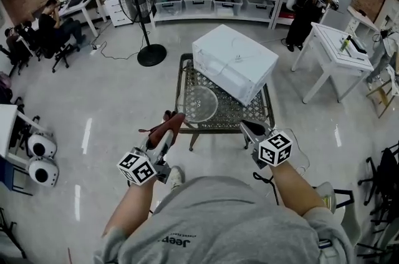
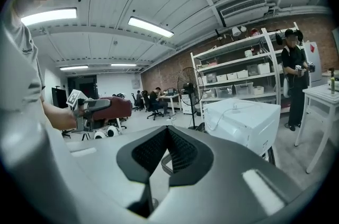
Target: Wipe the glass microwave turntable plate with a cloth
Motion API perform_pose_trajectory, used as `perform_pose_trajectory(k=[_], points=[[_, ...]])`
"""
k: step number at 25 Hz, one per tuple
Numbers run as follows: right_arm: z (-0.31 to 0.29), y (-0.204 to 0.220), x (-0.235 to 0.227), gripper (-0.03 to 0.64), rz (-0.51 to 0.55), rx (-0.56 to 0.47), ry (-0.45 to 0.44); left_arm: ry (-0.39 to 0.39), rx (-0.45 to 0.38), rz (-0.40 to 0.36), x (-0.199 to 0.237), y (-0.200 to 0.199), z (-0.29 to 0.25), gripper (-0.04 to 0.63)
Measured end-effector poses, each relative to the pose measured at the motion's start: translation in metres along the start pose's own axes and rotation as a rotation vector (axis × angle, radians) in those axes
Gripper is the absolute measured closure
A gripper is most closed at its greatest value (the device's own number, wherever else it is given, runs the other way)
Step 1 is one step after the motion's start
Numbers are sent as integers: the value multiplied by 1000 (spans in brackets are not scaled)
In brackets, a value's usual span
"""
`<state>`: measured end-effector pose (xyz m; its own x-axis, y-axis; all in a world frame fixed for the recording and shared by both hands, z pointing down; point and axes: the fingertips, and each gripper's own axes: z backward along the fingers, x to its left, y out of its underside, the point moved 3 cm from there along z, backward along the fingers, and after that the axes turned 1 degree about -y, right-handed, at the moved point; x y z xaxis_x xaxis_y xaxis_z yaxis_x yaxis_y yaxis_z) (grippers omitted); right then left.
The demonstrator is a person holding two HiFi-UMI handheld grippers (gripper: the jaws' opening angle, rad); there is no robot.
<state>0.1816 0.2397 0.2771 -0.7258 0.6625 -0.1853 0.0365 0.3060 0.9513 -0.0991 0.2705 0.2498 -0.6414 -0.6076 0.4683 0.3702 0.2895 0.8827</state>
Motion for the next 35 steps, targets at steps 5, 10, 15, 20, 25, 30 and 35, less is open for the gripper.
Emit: perform_pose_trajectory(k=[5,10,15,20,25,30,35], points=[[-72,-25,-8,607,-9,-24,92,92,28,-11,76,-44,-26,528],[-141,-47,-14,607,-34,-29,157,159,90,-22,142,-86,-52,528],[-184,-54,-32,607,-80,-8,242,216,136,-19,194,-110,-83,528],[-205,-45,-60,607,-109,30,286,250,174,16,224,-105,-117,528],[-216,-37,-89,607,-124,62,267,236,205,35,235,-92,-147,528],[-224,-34,-123,607,-93,85,160,168,198,21,227,-80,-186,528],[-222,-19,-157,607,-81,138,2,65,144,41,192,-62,-221,528]])
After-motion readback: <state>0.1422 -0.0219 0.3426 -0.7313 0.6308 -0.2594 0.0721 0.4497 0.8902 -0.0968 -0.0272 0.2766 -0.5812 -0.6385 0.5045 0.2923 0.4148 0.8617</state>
